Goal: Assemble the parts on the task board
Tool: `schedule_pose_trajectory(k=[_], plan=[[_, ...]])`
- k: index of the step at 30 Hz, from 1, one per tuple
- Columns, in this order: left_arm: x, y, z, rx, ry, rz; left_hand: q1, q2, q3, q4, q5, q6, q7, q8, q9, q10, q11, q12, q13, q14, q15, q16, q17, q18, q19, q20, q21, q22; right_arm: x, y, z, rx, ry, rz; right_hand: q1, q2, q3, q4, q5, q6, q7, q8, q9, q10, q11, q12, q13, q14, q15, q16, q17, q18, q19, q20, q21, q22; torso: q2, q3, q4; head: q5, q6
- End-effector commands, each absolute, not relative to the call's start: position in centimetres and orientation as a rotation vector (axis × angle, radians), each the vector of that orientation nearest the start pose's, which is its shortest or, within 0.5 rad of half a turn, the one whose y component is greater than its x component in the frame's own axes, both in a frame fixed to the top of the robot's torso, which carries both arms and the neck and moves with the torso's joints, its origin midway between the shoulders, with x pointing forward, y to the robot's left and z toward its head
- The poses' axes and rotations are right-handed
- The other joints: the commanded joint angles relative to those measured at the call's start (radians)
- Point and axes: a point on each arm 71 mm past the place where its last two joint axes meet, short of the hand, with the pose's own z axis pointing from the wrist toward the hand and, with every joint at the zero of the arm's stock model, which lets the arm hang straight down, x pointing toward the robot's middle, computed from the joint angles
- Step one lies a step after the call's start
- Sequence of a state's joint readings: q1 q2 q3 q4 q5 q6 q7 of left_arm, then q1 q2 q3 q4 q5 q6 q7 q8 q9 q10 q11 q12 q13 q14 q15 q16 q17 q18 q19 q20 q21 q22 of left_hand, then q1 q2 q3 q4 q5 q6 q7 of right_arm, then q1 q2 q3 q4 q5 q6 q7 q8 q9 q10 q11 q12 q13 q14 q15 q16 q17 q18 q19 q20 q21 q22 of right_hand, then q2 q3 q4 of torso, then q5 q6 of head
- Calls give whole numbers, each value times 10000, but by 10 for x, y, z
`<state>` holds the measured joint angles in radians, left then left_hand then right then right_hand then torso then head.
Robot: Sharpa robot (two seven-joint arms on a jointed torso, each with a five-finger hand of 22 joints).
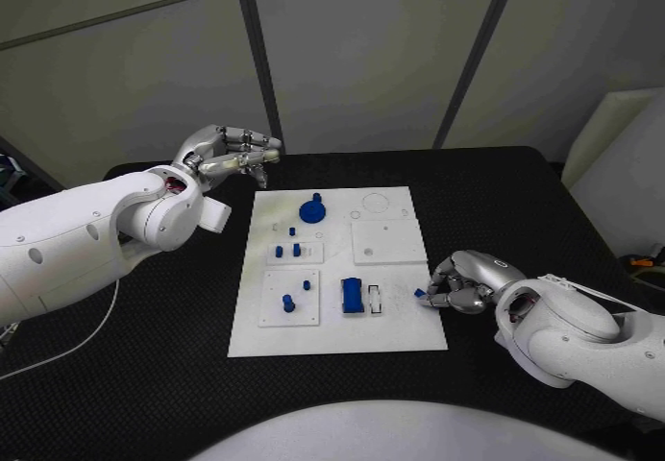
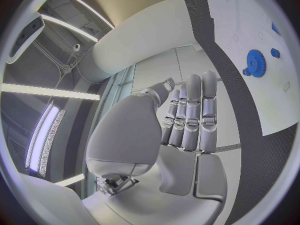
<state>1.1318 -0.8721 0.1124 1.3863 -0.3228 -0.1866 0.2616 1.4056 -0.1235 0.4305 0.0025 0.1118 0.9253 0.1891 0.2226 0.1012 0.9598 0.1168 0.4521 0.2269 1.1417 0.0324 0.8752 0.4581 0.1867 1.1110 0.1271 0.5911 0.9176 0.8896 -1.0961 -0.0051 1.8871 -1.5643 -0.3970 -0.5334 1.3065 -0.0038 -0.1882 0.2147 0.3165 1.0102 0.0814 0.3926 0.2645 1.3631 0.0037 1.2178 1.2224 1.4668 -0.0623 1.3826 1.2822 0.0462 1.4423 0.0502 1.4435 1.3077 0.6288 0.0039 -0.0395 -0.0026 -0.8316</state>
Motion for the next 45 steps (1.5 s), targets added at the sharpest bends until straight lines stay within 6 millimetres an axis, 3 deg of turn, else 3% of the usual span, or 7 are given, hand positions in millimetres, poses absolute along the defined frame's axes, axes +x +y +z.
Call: schedule_pose_trajectory(k=[1,18,26,29,33,39,45], plan=[[515,259,-169,-8859,15079,-14048,-14,68,-3,-21,36,-44,37,49,-1,-42,5,33,4,-53,13,-63,-9,-38,-41,15,-46,-8,357,-235,-272,947,19579,3540,8,-99,-47,-14,68,82,-21,-38,-10,-13,6,-36,9,500,27,-21,11,-12,8,59,-36,1080,-5,2,-4,-7,-10],[515,260,-170,-8874,15096,-14024,-14,68,-3,-21,36,-44,37,49,-1,-42,5,33,4,-53,13,-63,-9,-38,-41,15,-46,-8,355,-224,-279,-1248,19921,2277,646,-297,-76,-382,-6,165,-55,-93,68,-96,-34,-149,-39,486,-16,-52,-2,-7,-20,9,-74,1057,-9,-4,-2,14,-77],[515,261,-170,-8883,15121,-14016,-23,74,-2,-18,36,-49,39,54,-2,-52,6,44,1,-55,15,-65,-14,-39,-41,17,-51,-9,356,-220,-280,-2277,19807,1605,1290,-173,322,-707,-460,148,-50,-164,102,-198,-37,-267,-94,474,-18,-76,5,7,-68,6,-137,1005,-13,-1,-3,22,-91],[515,261,-170,-8882,15126,-14021,-23,74,-2,-18,36,-49,39,54,-2,-52,6,44,1,-55,15,-65,-14,-39,-41,17,-51,-9,356,-218,-279,-2320,19700,1627,1568,-8,665,-806,-441,221,-91,-182,110,-186,-77,-256,-62,487,-47,-47,59,-5,-24,-11,-100,1055,-9,-2,5,24,-82],[515,261,-170,-8880,15127,-14025,-19,75,0,-22,37,-52,39,55,-2,-56,6,47,0,-56,14,-66,-15,-39,-42,16,-53,-10,355,-216,-278,-1855,19636,1921,1494,140,1004,-659,-93,346,-160,-222,106,-59,-138,-129,64,526,-88,52,205,-49,115,-46,37,1213,-15,2,-3,35,-68],[515,260,-170,-8880,15122,-14026,-19,75,0,-22,37,-52,39,55,-2,-56,6,47,0,-56,14,-66,-15,-39,-42,16,-53,-10,352,-214,-273,-522,19597,2724,1563,347,1788,-540,29,469,-265,-298,114,78,-245,-48,168,563,-180,154,350,-90,245,-140,168,1363,-23,-7,2,36,-44],[515,259,-170,-8876,15127,-14043,-19,75,0,-22,37,-52,39,55,-2,-56,6,47,0,-56,14,-66,-15,-39,-42,16,-53,-10,349,-210,-268,1215,19493,3809,1464,36,2733,-470,29,516,-272,-361,161,142,-260,-54,206,574,-186,201,422,-109,296,-169,223,1433,-16,-8,18,69,-12]])
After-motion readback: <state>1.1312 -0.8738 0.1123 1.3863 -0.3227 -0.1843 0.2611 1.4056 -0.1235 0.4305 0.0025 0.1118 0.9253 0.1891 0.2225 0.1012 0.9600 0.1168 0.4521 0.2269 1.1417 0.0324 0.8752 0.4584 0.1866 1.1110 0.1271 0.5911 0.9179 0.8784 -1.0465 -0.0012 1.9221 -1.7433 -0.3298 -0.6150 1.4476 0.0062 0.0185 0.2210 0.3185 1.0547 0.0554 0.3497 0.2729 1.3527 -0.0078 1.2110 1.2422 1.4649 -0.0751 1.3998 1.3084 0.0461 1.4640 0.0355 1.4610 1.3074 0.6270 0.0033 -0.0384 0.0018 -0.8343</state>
